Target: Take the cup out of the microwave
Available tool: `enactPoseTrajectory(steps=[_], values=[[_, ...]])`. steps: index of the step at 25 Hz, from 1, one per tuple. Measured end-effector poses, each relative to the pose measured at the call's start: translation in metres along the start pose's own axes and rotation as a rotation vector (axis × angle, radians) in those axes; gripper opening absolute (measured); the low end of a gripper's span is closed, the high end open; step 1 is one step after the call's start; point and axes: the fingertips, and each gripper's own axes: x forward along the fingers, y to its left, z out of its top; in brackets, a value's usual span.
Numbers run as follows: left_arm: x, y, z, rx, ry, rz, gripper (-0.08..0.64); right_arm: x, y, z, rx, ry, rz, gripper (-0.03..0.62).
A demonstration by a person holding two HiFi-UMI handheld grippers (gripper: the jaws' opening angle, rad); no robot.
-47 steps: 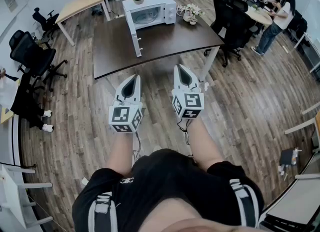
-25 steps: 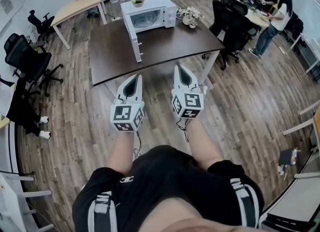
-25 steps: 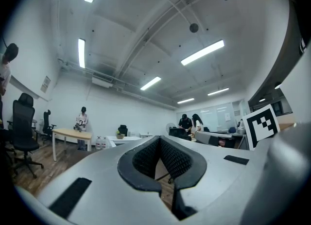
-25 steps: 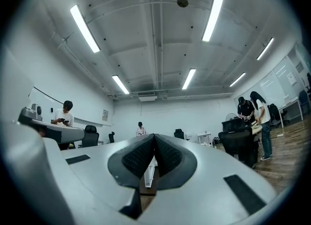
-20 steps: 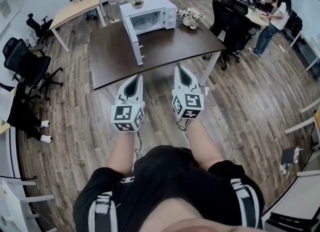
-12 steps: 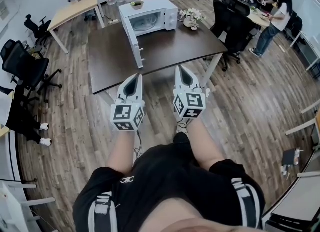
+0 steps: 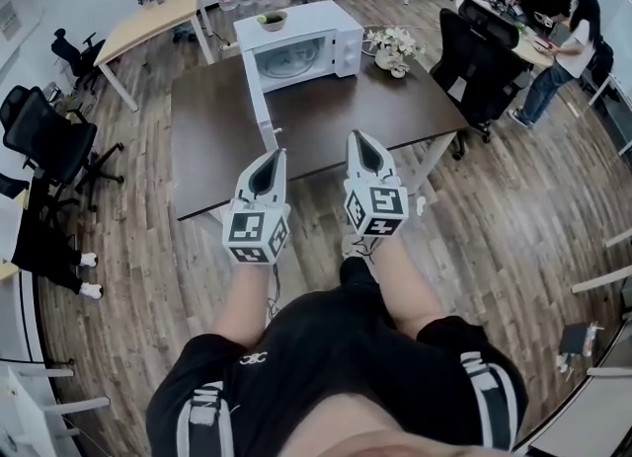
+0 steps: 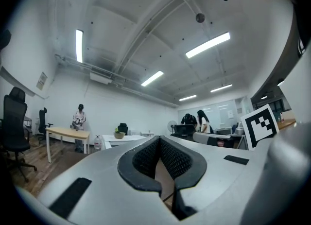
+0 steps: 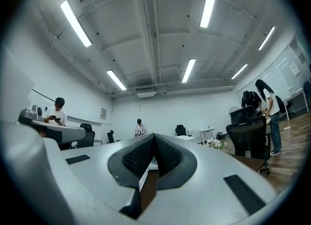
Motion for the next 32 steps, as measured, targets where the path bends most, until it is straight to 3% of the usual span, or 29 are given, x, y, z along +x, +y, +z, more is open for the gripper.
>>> enactPoseTrajectory(steps=[6, 14, 20, 30, 31, 32], values=[[0.136, 0.024, -0.018, 0.003, 0.029, 0.028, -0.002, 0.120, -0.069, -0.021, 0.014, 0.019, 0.050, 0.000], [0.293, 0.082, -0.031, -0.008, 0.061, 0.144, -0.002, 0.278, -0.141, -0.039, 0.041, 0.051, 0.145, 0.000], [0.343, 0.112, -0.040, -0.022, 0.087, 0.217, -0.002, 0.343, -0.154, -0.054, 0.043, 0.079, 0.201, 0.000], [0.393, 0.154, -0.061, -0.047, 0.121, 0.262, -0.002, 0.417, -0.152, -0.103, 0.039, 0.112, 0.231, 0.000], [0.397, 0.158, -0.063, -0.049, 0.125, 0.264, -0.002, 0.425, -0.150, -0.108, 0.036, 0.111, 0.241, 0.026], [0.401, 0.162, -0.066, -0.052, 0.129, 0.266, -0.002, 0.433, -0.146, -0.114, 0.033, 0.114, 0.257, 0.111]])
